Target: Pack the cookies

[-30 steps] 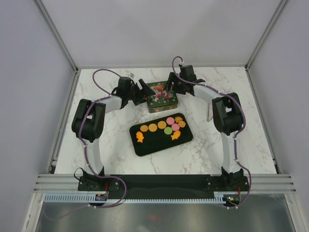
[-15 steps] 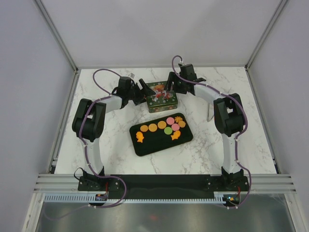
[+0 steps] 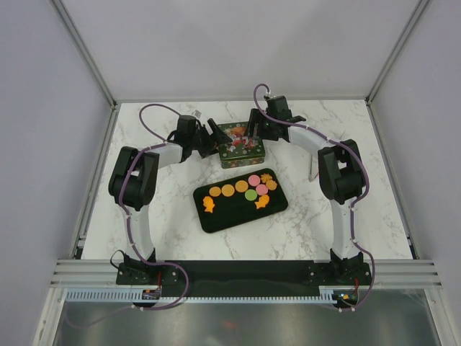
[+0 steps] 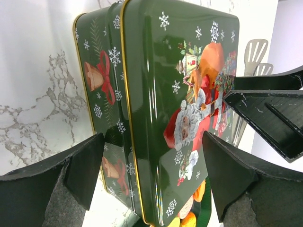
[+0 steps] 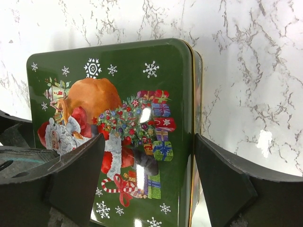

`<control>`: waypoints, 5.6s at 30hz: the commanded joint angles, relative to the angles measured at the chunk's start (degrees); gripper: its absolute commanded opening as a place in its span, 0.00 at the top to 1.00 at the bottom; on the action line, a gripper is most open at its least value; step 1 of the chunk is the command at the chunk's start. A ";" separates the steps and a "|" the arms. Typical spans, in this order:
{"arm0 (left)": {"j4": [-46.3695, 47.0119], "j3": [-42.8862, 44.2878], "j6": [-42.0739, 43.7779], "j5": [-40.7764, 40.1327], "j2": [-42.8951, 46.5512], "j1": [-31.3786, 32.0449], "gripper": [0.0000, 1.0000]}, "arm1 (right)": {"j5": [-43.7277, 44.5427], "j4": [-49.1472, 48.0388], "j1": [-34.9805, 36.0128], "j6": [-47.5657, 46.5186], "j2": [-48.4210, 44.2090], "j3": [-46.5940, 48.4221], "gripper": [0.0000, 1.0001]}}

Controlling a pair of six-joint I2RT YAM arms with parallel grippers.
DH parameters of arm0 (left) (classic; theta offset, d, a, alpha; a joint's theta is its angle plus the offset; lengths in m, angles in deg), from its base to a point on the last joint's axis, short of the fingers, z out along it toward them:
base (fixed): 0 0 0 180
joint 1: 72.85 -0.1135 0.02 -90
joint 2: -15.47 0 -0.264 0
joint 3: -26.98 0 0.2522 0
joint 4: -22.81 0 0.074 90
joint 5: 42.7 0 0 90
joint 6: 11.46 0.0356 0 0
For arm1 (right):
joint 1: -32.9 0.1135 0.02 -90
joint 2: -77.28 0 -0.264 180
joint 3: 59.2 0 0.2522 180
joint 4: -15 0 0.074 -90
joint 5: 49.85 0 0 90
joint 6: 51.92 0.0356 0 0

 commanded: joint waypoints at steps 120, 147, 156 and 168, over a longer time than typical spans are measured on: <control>-39.97 43.91 18.97 3.21 -18.62 -0.89 0.12 | -14.90 -1.70 -1.74 -23.16 10.30 16.26 0.02; -40.41 41.92 14.14 -13.10 -4.41 -2.91 0.10 | -15.18 -3.63 -4.20 -17.53 7.24 7.57 0.02; -30.58 5.82 3.25 -14.64 17.66 -2.38 0.10 | -15.18 -3.80 -4.56 -17.45 7.50 8.01 0.02; -16.60 -8.46 -5.64 -6.38 18.12 3.42 0.06 | -15.26 -4.15 -5.17 -16.74 7.94 8.54 0.02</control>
